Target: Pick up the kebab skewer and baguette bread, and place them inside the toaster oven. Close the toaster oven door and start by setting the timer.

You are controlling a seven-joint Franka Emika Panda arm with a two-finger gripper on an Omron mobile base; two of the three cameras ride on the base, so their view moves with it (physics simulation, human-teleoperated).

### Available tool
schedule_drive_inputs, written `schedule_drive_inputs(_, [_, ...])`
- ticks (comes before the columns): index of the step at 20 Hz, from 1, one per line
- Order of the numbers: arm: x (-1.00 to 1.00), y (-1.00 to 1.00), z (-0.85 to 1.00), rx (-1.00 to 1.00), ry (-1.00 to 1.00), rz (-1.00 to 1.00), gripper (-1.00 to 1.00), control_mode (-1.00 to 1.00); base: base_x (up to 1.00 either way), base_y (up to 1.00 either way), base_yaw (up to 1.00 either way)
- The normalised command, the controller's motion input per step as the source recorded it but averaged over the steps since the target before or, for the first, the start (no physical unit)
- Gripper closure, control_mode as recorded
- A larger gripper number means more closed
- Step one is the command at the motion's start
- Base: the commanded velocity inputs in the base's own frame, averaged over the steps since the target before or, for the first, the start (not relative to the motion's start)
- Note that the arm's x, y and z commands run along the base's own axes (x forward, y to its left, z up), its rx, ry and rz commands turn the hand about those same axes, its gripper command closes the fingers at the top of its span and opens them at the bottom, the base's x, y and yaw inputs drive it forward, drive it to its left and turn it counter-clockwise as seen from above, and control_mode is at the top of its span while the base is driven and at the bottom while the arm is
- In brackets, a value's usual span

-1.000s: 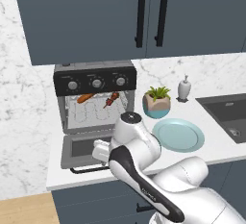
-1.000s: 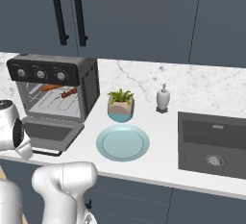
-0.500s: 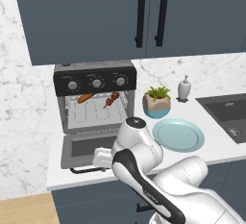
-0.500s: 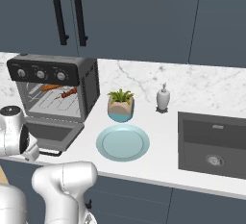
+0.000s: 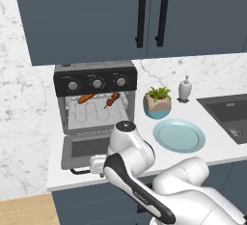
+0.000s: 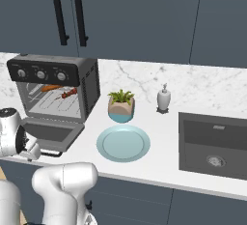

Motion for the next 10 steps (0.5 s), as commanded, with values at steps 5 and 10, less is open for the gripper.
schedule_drive_inputs(5, [0.27, 0.01, -0.19, -0.08, 0.00, 0.00, -1.00, -1.00, 0.00, 0.00, 0.00])
schedule_drive_inputs(10, [0.11, 0.01, -0.26, -0.04, 0.00, 0.00, -1.00, -1.00, 0.00, 0.00, 0.00])
